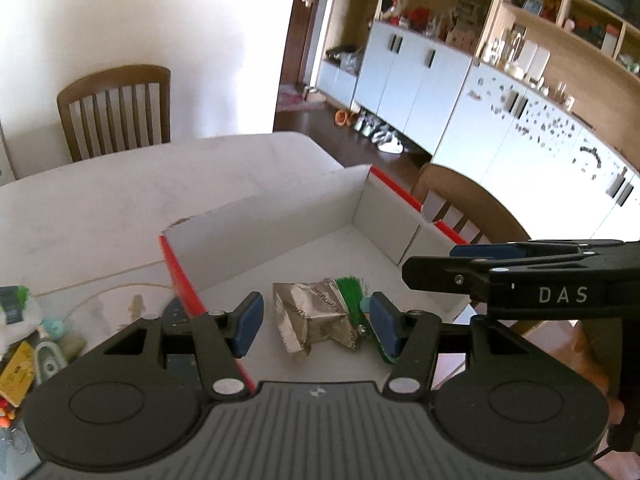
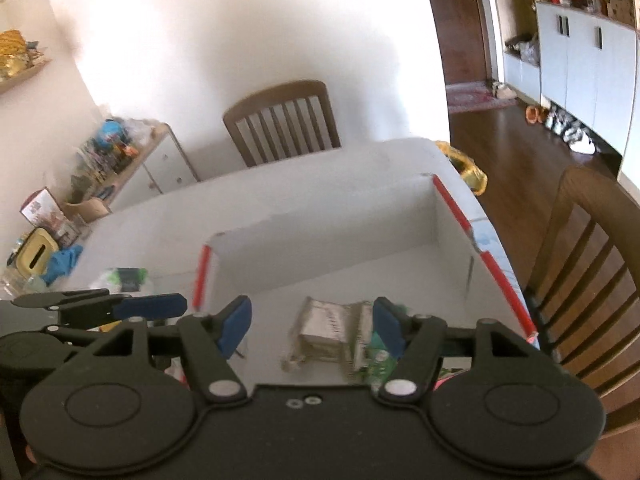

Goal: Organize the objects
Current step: 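Lower both tools into the box and open them to release the items, then withdraw both tools from the box back toward the cluttered table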

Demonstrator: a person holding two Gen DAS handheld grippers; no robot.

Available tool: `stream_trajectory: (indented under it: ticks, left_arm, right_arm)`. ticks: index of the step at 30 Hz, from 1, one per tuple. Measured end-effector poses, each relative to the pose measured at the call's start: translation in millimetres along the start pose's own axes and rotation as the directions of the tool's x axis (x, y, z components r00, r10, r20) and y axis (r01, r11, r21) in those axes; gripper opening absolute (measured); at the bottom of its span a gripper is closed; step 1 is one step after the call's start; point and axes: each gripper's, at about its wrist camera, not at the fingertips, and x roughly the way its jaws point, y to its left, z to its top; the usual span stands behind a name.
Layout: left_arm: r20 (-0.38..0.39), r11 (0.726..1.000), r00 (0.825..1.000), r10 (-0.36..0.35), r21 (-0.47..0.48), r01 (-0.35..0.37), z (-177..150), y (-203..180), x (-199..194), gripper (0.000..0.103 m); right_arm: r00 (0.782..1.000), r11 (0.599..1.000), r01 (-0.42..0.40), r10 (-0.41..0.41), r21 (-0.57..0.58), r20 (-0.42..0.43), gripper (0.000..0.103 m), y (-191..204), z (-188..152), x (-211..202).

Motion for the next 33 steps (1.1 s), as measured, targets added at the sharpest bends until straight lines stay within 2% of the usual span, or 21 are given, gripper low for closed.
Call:
stream_trajectory:
  ticks: [7, 9, 11, 22, 25, 29, 31, 33]
  left_arm:
    - [0.059, 0.999, 0.998, 0.034, -0.019, -0.033, -9.8, 21.4, -38.7, 0.058]
    - [0.075, 0.998, 0.996, 0.049, -0.029, -0.046, -12.6, 28.8, -50.6, 0.058]
    - [0.089, 0.998, 0.994, 0.058, -0.031, -0.055, -15.9, 36.1, -61.2, 0.058]
    - [0.140, 0.995, 0.985, 0.098, -0.024, -0.096, -37.6, 73.1, -102.2, 0.058]
    - [0.146, 0.995, 0.984, 0.100, -0.030, -0.096, -44.4, 87.2, -111.5, 0.064]
    - [0.156, 0.995, 0.983, 0.098, -0.030, -0.094, -52.6, 101.1, -123.2, 0.065]
    - [0.164, 0.995, 0.981, 0.101, -0.032, -0.097, -56.4, 108.1, -129.1, 0.073]
    - [0.175, 0.994, 0.979, 0.106, -0.031, -0.102, -60.2, 114.7, -134.8, 0.075]
  right_arm:
    - [0.999, 1.000, -0.002, 0.002, -0.001, 0.053, 0.070, 34.5, -5.9, -13.7]
    - [0.998, 1.000, -0.004, 0.004, -0.003, 0.059, 0.072, 42.8, -9.1, -16.2]
    - [0.998, 1.000, -0.005, 0.006, -0.008, 0.070, 0.079, 51.9, -13.5, -17.9]
    - [0.996, 0.998, -0.009, 0.014, -0.063, 0.083, 0.082, 109.8, -35.7, -15.9]
    - [0.996, 0.997, -0.010, 0.017, -0.074, 0.084, 0.083, 124.3, -39.9, -13.9]
    - [0.996, 0.996, -0.009, 0.017, -0.086, 0.089, 0.085, 142.3, -45.2, -10.9]
    - [0.995, 0.996, -0.008, 0.017, -0.093, 0.095, 0.089, 151.7, -47.1, -9.3]
    - [0.994, 0.994, -0.009, 0.020, -0.107, 0.106, 0.091, 161.7, -49.1, -8.4]
